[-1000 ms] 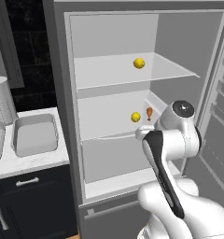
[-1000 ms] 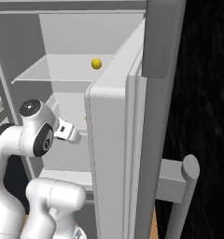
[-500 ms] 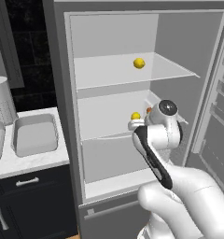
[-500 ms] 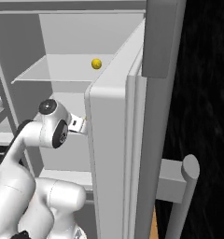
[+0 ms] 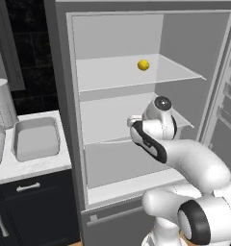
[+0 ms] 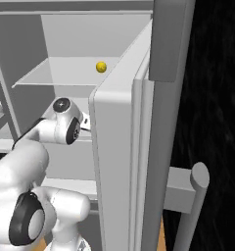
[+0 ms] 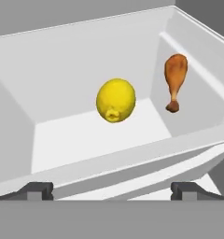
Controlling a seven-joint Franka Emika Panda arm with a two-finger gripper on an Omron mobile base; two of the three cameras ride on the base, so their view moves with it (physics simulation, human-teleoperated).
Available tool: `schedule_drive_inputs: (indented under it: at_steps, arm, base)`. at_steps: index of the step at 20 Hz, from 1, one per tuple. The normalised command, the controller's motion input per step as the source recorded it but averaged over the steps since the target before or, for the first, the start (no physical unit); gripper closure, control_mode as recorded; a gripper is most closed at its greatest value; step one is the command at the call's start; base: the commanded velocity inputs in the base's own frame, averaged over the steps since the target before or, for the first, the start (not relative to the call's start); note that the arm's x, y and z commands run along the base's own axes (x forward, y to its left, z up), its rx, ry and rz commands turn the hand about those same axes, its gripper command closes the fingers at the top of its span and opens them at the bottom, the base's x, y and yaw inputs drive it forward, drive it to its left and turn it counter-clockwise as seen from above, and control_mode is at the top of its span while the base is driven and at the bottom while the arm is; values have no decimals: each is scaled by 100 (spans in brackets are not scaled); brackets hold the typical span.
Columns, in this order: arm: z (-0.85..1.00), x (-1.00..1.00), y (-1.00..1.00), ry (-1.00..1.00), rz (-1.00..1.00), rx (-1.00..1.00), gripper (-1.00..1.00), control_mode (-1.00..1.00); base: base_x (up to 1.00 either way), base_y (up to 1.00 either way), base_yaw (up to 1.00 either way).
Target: Place one lemon and one chicken drumstick in each tupperware on the nearby counter, to pack two identical lunches.
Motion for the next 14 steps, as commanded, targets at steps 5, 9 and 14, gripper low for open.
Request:
schedule_drive_inputs:
  at_steps: [5,9,14]
  arm:
    - [-18,62,0,0,0,0,-100,-100]
    - [-24,61,0,0,0,0,-100,-100]
    - [-24,59,0,0,0,0,-100,-100]
  base:
    - [0,0,0]
    - [0,0,0]
    - [0,0,0]
